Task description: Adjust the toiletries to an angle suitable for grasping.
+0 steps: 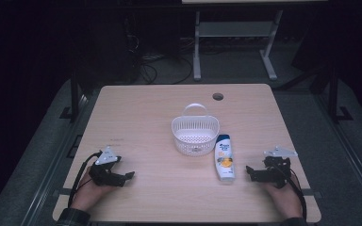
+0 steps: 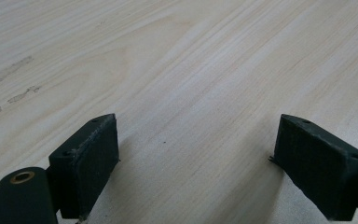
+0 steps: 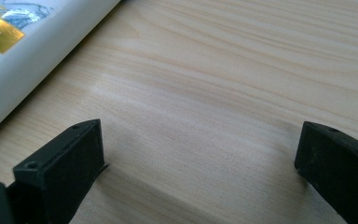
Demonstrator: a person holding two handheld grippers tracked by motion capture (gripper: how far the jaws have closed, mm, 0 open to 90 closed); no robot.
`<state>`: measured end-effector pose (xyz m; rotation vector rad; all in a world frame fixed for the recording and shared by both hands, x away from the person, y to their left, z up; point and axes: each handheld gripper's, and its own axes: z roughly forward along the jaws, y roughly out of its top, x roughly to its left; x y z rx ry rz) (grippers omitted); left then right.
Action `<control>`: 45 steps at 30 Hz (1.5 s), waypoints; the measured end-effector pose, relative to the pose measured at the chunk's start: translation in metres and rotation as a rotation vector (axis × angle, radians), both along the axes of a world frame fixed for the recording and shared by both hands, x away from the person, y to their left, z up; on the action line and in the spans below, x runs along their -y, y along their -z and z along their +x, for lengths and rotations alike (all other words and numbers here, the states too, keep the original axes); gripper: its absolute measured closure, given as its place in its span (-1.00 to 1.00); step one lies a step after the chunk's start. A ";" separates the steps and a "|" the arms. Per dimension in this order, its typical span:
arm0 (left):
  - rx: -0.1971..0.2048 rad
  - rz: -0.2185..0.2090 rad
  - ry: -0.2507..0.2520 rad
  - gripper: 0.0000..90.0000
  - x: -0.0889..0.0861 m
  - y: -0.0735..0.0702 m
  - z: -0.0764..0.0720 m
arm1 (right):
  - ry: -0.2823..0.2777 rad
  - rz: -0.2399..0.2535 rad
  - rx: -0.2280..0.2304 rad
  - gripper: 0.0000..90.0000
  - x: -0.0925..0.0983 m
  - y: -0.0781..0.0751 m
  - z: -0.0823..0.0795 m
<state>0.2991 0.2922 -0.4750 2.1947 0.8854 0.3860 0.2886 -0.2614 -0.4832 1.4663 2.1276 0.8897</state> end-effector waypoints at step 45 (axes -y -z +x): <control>0.002 -0.003 0.008 -0.71 0.001 0.000 0.002 | -0.164 0.204 0.018 0.99 -0.016 -0.062 0.004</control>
